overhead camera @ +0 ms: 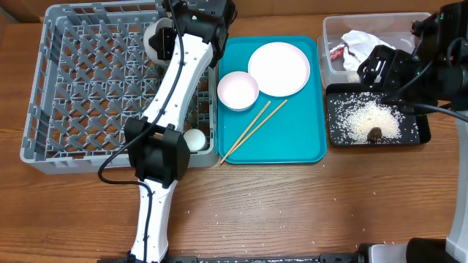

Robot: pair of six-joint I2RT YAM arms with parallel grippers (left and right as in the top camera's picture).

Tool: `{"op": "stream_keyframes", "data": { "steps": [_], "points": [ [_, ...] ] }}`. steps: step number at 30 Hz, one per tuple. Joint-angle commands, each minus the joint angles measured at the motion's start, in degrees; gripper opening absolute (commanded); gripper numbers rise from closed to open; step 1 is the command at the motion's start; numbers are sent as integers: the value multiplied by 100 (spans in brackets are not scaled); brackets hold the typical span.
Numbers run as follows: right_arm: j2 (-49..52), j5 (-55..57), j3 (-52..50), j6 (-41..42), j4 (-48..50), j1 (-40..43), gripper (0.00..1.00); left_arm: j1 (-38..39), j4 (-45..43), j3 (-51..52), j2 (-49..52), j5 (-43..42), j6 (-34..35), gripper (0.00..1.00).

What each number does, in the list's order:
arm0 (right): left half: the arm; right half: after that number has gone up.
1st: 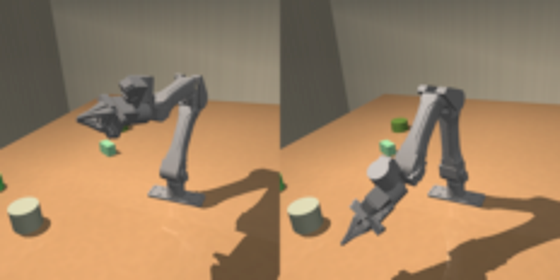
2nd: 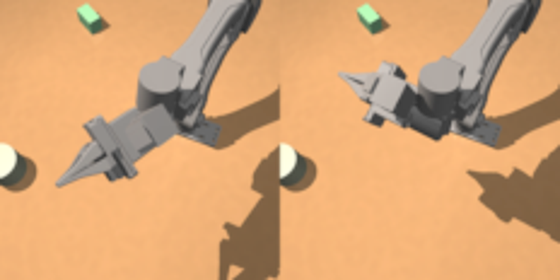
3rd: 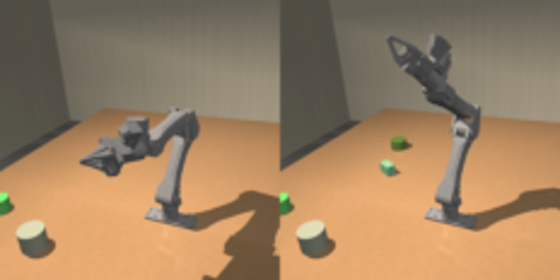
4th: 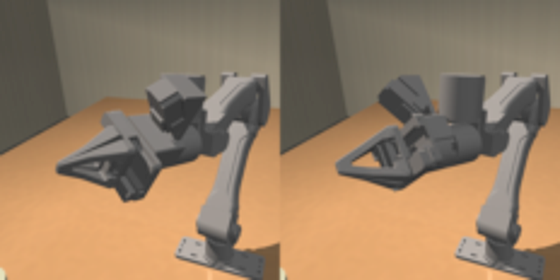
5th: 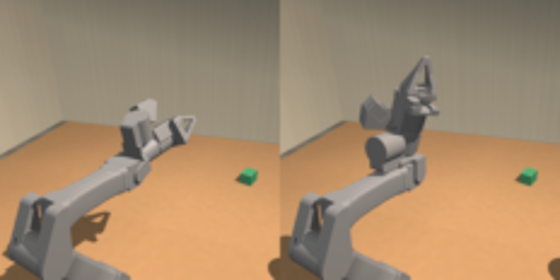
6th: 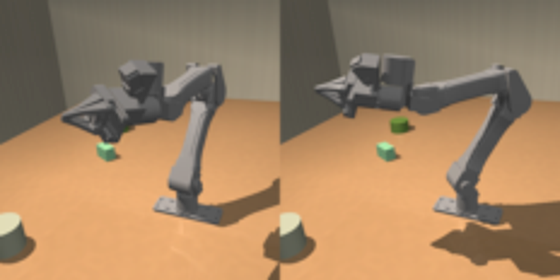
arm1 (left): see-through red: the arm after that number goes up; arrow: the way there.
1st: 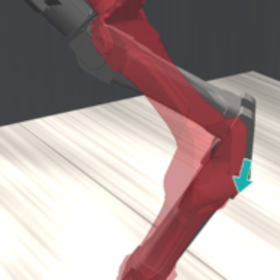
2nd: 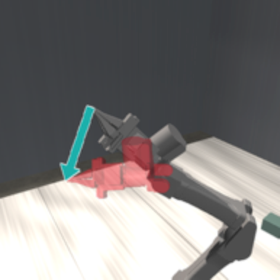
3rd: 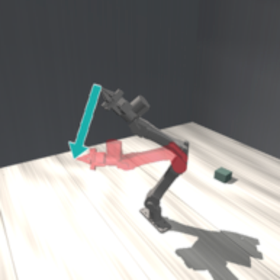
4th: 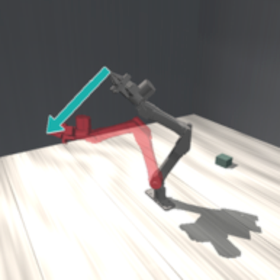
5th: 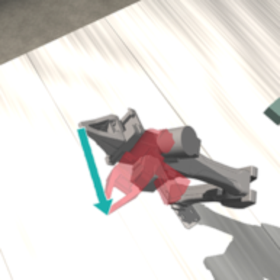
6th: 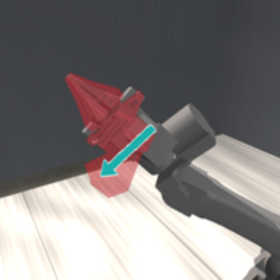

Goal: Sort waste into correct bins and load items into the dishwasher
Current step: 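Carry the white bowl left and set it upright in the rack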

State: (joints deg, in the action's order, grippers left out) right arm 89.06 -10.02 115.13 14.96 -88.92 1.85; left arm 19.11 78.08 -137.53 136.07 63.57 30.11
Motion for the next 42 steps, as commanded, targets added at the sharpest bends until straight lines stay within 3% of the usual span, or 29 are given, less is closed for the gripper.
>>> {"op": "stream_keyframes", "data": {
  "steps": [1, 7, 20, 24, 28, 37, 42],
  "points": [
    [-33, 59, 37, 2, 28, 15, 100, 9, 127, -9, 160, -190, 184, 4],
    [-31, 59, 37, 2, 28, 15, 100, 44, 225, -9, 376, -68, 98, 4],
    [-31, 59, 37, 2, 28, 15, 100, 345, 280, -9, 428, 1895, 120, 4],
    [-31, 59, 37, 2, 28, 15, 100, 358, 245, -9, 452, 1517, 348, 4],
    [-31, 59, 37, 2, 28, 15, 100, 332, -334, -9, 555, 1502, 310, 4],
    [-31, 59, 37, 2, 28, 15, 100, 326, -2468, -9, 872, 1620, -1814, 4],
    [-31, 59, 37, 2, 28, 15, 100, 247, -2979, -9, 914, 1810, -2159, 4]
  ]
}}
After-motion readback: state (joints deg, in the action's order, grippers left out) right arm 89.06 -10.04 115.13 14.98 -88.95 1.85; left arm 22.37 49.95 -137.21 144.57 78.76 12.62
